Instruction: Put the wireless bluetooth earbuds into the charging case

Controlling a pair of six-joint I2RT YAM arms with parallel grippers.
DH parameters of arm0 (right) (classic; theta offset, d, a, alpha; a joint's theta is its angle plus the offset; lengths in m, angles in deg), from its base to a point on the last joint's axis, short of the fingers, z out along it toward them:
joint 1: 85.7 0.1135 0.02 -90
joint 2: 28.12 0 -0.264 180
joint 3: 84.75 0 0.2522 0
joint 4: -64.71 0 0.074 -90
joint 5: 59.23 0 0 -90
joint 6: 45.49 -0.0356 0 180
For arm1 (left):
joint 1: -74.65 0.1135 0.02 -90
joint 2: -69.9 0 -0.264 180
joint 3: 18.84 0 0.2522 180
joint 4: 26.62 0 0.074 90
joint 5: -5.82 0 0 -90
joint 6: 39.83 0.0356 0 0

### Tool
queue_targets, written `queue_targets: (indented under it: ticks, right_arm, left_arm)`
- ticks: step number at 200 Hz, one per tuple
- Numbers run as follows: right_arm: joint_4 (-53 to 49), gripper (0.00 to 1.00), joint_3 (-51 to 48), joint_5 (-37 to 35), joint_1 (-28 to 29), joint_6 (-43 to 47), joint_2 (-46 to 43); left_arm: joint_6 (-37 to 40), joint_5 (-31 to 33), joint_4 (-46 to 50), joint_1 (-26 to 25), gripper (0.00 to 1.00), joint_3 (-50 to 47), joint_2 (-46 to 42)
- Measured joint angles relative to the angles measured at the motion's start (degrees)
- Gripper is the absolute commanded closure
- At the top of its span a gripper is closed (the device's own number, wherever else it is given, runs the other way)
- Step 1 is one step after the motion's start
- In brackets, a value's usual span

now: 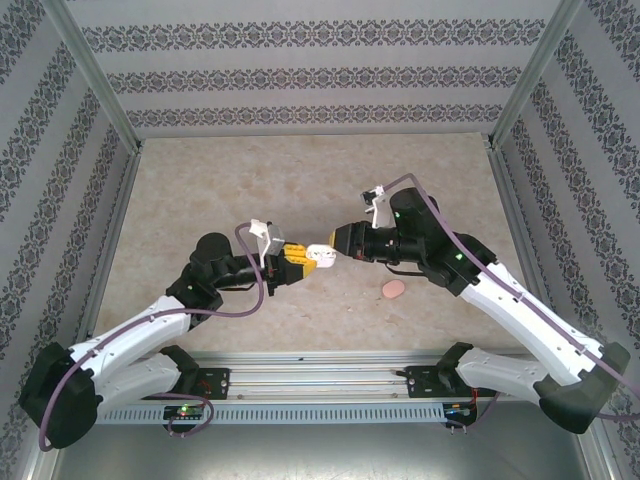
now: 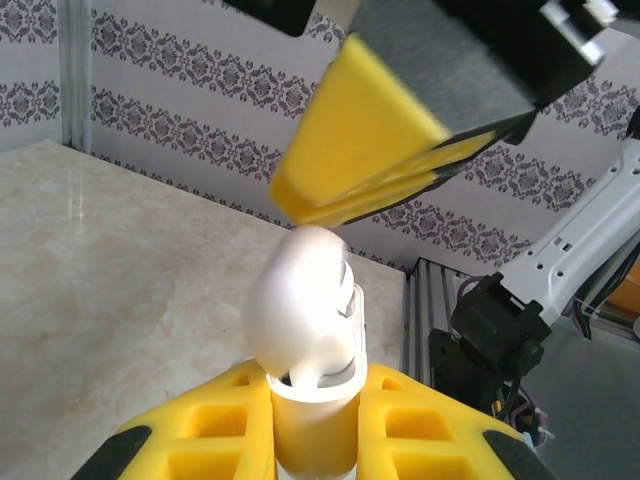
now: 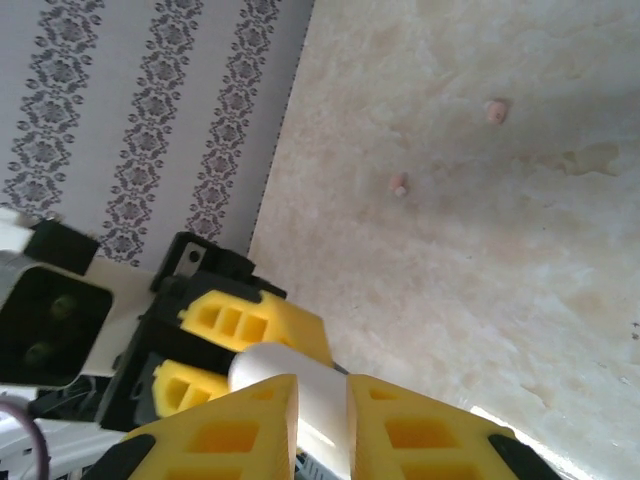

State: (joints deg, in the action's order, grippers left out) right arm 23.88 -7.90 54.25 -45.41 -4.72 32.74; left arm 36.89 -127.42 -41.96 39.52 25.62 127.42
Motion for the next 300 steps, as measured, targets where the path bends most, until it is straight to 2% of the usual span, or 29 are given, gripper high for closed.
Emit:
queue_targets:
  ticks: [53, 77, 120, 160, 225, 300]
  right_arm:
    - [-0.2, 0.79, 0.0, -0.1, 0.1, 0.0, 0.2]
    - [-1.0, 0.74, 0.0, -0.8, 0.1, 0.1, 0.2]
    - [-4.3, 0.71, -0.9, -5.4, -0.4, 0.1, -1.2]
    - [-8.4, 0.67, -3.3, -10.5, -0.8, 0.0, -2.8]
    - [-11.5, 0.61, -12.8, -13.6, -0.9, -0.4, -2.8]
    - [-10.8, 0.56, -16.3, -13.8, -6.1, 1.4, 2.3]
  left_arm:
    - [-1.1, 0.0, -0.6, 0.0, 1.0, 0.0, 1.3]
    - [-1.2, 0.0, -0.6, 0.0, 1.0, 0.0, 1.3]
    - [-3.3, 0.5, -0.5, 0.4, 1.0, 0.8, 2.4]
    - [-8.9, 1.3, 1.4, 4.3, 1.0, 5.7, 7.6]
    - [-15.7, 5.8, 7.6, 10.6, 1.0, 12.8, 23.5]
    - [-17.1, 7.1, 9.9, 11.3, 1.0, 21.8, 42.0]
